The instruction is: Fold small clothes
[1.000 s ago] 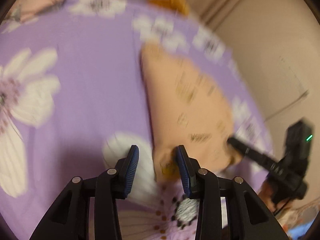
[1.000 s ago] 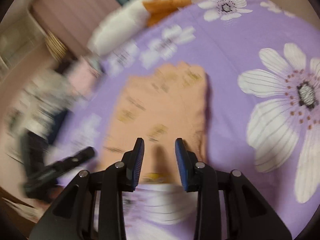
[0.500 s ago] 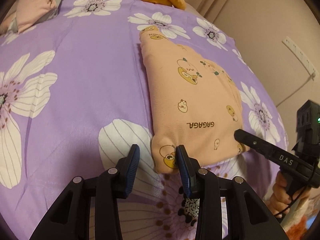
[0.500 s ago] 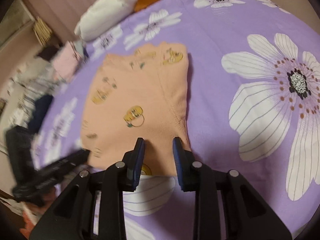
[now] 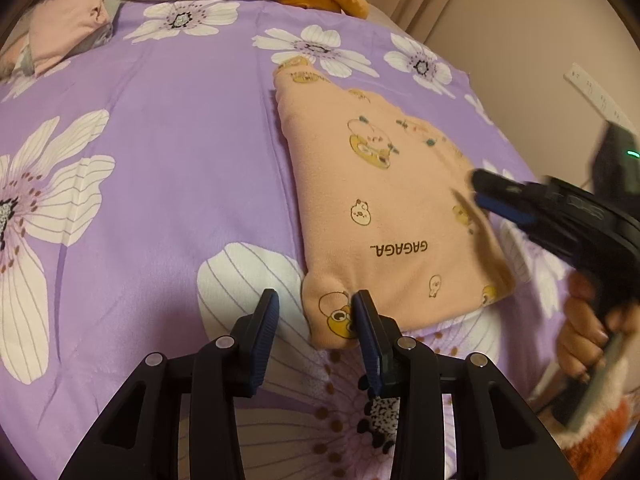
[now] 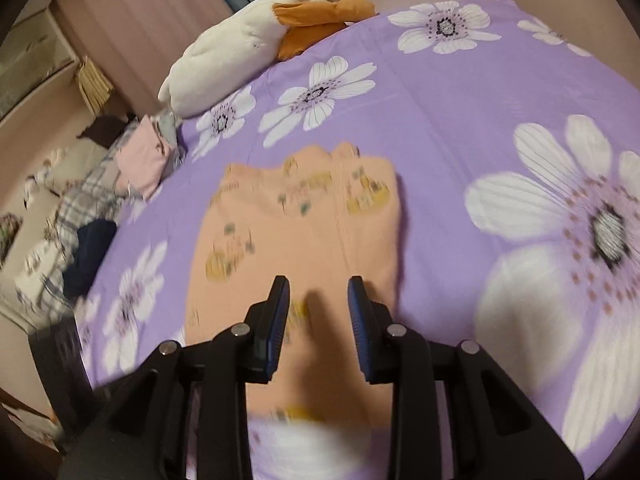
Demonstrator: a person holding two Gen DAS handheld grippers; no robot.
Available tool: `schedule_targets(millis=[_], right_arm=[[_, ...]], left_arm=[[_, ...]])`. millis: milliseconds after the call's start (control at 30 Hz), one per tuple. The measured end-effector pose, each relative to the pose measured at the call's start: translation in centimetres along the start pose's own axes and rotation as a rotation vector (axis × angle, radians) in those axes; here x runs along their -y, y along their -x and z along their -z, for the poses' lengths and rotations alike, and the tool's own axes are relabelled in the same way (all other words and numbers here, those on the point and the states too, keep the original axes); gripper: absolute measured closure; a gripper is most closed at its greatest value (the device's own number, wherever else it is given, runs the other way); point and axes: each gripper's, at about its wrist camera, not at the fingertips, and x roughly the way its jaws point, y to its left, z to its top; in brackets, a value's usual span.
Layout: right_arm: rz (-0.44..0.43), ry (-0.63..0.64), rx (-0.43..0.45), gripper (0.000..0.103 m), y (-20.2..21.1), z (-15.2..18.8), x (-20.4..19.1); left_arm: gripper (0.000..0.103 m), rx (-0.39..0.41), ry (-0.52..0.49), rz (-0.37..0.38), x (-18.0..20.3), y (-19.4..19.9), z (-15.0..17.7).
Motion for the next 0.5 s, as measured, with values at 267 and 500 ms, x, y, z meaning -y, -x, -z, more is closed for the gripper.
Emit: schedule_targets(millis=[267,500], right_arm=[[-0.049,-0.013,0.009,0.078,-1.7,-3.2,-1.8],[0.044,-0.03,-0.065,0.087,-4.7,-3.8,-0.2]], left_arm=[[0.065,0.059,0.008,0.134,-0.8,0.7,-7.8],[0.064,-0.051,0.083,0.115,-3.4,-5.4,-9.3]])
